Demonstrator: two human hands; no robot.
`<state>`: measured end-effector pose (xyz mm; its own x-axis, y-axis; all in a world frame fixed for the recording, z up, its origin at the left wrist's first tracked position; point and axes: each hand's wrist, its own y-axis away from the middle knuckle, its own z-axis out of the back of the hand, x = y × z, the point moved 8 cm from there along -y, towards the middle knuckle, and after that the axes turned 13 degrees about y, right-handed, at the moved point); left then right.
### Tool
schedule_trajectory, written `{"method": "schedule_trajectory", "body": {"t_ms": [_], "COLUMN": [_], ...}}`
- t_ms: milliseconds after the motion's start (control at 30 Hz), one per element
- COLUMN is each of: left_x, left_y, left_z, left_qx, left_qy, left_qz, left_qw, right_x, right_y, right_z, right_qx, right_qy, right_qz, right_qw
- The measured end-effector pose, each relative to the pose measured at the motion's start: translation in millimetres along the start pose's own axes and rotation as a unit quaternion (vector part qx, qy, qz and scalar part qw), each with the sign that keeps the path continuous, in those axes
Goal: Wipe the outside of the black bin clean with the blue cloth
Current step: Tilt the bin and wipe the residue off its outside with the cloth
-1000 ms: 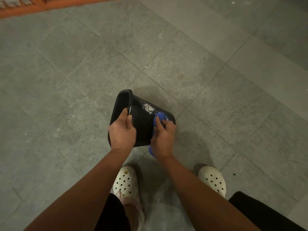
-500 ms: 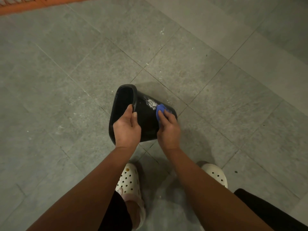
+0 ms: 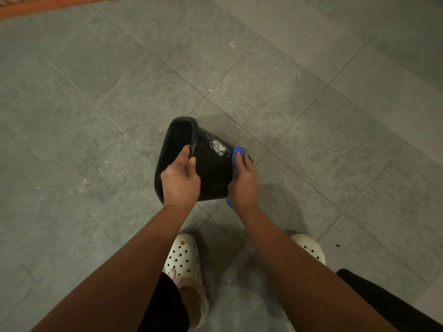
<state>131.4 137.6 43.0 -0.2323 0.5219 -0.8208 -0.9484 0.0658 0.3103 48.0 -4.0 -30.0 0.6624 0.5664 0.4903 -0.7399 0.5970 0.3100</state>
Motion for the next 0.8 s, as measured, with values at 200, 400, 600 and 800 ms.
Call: {"method": "schedule_trajectory", "body": {"t_ms": [200,400,600,800], "left_x": [0,-1,3,4], "left_y": [-3,-1,-3,-1], "left_z": [2,2,4,6], "left_qx": [-0.008,-0.003,-0.01,-0.013], "left_qy": [-0.007,0.002,-0.017,-0.005], "left_qz": [0.011,0.009,0.009,0.007], "left_qw": [1.0,1.0,1.0,1.0], "right_x": [3,-8,-8,-2], "right_y": [15,-7,10,-10], "right_z": [-5,-3,-5,3], "right_qx": [-0.015,0.007,0.0,0.004], "right_qy": [0.011,0.02,-0.029,-0.021], "right_qz": [-0.033,0.025,-0.043,0.025], "right_qw": [0.999,0.999,0.999,0.999]}}
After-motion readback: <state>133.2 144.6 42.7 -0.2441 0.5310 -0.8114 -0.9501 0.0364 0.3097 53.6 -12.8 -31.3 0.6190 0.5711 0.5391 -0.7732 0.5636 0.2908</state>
